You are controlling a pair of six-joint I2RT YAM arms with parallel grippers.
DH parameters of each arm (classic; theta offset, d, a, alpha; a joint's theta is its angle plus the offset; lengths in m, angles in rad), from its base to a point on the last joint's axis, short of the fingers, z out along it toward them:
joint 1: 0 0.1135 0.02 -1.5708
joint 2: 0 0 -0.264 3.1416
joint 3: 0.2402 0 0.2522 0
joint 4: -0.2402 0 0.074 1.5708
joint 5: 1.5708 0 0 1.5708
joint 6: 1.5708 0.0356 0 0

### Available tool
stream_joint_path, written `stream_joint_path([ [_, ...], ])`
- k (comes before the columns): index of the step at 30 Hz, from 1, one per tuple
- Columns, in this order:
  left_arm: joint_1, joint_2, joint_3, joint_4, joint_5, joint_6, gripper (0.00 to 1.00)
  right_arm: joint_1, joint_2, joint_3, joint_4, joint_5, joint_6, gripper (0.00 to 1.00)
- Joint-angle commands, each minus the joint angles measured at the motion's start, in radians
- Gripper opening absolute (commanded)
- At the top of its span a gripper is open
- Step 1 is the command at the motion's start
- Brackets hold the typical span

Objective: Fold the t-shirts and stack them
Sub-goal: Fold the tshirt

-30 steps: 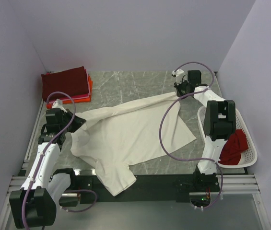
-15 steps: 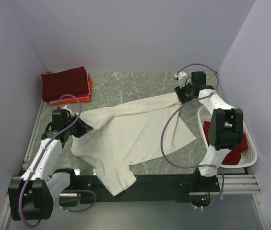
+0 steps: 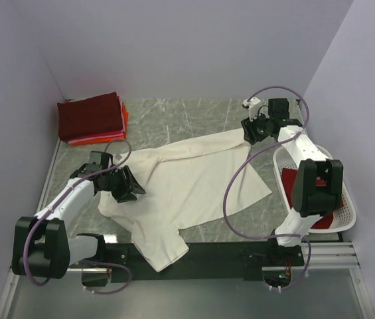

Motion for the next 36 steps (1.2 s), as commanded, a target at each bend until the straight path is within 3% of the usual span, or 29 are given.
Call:
stream_joint_path([
  [1, -0.007, -0.063, 0.107, -0.07, 0.006, 0.086, 0.57, -0.006, -0.061, -0.015, -0.012, -0.039, 0.018, 0.55],
  [4, -0.007, -0.096, 0.161, -0.053, -0.105, 0.106, 0.63, -0.005, -0.067, -0.016, -0.02, -0.059, 0.021, 0.55],
  [7, -0.008, 0.019, 0.233, -0.033, -0.201, 0.147, 0.6, -0.006, -0.07, -0.015, -0.035, -0.088, 0.027, 0.55],
  [14, -0.01, 0.39, 0.394, 0.087, -0.223, 0.18, 0.47, -0.006, -0.098, -0.058, -0.037, -0.111, 0.027, 0.55],
  [18, -0.013, 0.493, 0.483, 0.084, -0.286, 0.195, 0.44, -0.008, -0.104, -0.073, -0.026, -0.113, 0.03, 0.55],
  [30, -0.033, 0.679, 0.609, 0.03, -0.285, 0.232, 0.39, -0.008, -0.092, -0.068, -0.027, -0.128, 0.038, 0.55],
  [32, -0.036, 0.679, 0.611, 0.027, -0.279, 0.233, 0.34, -0.009, -0.092, -0.07, -0.026, -0.13, 0.038, 0.55],
  [33, -0.037, 0.674, 0.609, 0.025, -0.274, 0.232, 0.23, -0.009, -0.093, -0.07, -0.026, -0.13, 0.038, 0.55],
  [36, -0.045, 0.628, 0.606, 0.016, -0.279, 0.23, 0.07, -0.008, -0.092, -0.07, -0.026, -0.131, 0.038, 0.55],
])
